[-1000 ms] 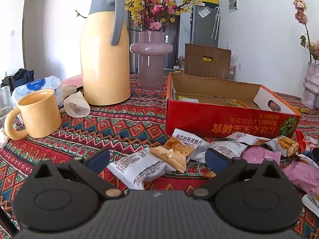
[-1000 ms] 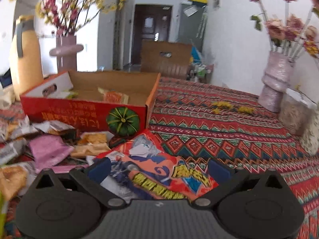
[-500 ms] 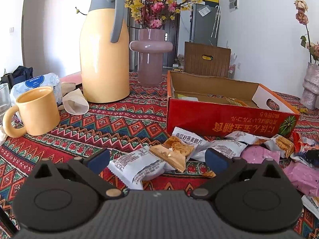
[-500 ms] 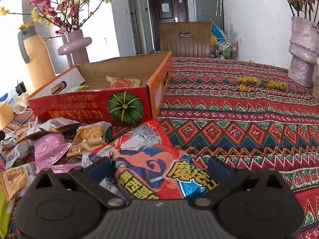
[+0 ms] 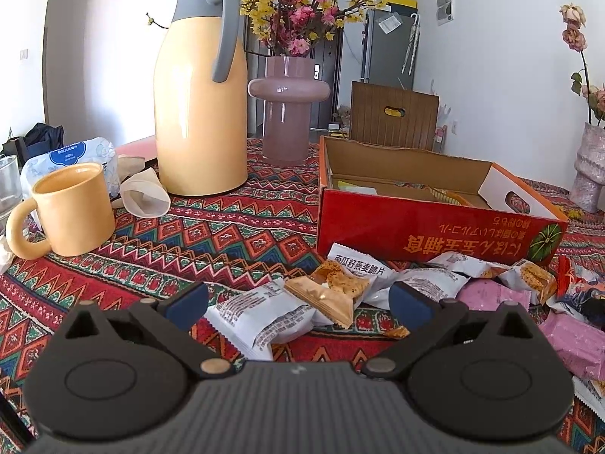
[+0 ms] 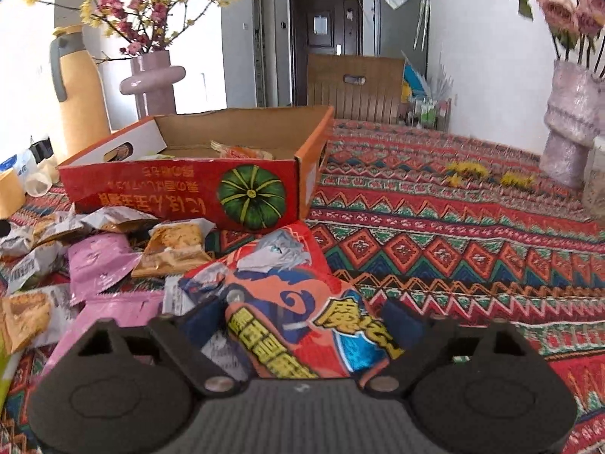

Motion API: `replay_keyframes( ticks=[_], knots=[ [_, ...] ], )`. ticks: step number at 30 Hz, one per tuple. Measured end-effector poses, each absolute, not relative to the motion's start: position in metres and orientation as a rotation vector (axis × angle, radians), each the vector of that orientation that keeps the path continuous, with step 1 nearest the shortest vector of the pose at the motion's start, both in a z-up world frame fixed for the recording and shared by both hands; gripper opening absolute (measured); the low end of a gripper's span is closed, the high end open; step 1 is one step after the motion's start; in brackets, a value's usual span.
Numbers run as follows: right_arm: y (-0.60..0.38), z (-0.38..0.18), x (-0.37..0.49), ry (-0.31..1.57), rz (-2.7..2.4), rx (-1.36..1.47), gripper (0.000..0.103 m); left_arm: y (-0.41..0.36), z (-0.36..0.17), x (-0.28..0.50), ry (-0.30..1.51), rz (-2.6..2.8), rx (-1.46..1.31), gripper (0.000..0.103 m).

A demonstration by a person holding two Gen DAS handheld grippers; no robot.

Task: Organize snacks
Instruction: 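Grasp the blue-orange chip bag with right tool while left grasps white cracker packet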

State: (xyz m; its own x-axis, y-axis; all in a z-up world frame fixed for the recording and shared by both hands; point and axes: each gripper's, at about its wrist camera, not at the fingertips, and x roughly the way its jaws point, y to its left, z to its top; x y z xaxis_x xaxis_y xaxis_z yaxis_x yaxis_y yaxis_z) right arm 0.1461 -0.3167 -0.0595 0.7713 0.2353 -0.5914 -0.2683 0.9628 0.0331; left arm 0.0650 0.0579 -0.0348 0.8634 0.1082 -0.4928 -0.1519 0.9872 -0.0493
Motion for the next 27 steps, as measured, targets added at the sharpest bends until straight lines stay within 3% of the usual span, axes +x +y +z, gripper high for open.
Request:
replay_keyframes(
  ticks=[3,10,13,15,19,22,24,26,27],
  knots=[
    [-0.318,-0.057,0.133,0.611,0.256,-0.061,0.068,0.058,-0.035,0.065,0.510,0.137,-0.088,0.103],
    [-0.322,-0.054,0.106,0.551,0.190,-0.019,0.057,0.059,-0.035,0.064,0.509,0.145,-0.097,0.103],
    [-0.323,-0.048,0.090,0.498,0.153,0.012,0.045,0.062,-0.033,0.066,0.526,0.151,-0.108,0.103],
    [-0.324,-0.045,0.081,0.466,0.148,0.038,0.020,0.065,-0.031,0.070,0.557,0.149,-0.114,0.103],
    [-0.321,-0.044,0.077,0.454,0.150,0.057,0.014,0.070,-0.027,0.073,0.587,0.153,-0.078,0.103],
    [-0.325,-0.041,0.079,0.453,0.143,0.086,0.022,0.076,-0.027,0.077,0.619,0.162,-0.053,0.103],
    [-0.330,-0.039,0.081,0.455,0.145,0.108,0.065,0.080,-0.029,0.079,0.642,0.172,-0.043,0.103],
    [-0.332,-0.037,0.085,0.458,0.123,0.075,0.088,0.083,-0.031,0.079,0.654,0.185,-0.033,0.103],
    [-0.332,-0.038,0.088,0.473,0.124,0.053,0.090,0.084,-0.032,0.079,0.658,0.190,-0.031,0.103]
  ],
)
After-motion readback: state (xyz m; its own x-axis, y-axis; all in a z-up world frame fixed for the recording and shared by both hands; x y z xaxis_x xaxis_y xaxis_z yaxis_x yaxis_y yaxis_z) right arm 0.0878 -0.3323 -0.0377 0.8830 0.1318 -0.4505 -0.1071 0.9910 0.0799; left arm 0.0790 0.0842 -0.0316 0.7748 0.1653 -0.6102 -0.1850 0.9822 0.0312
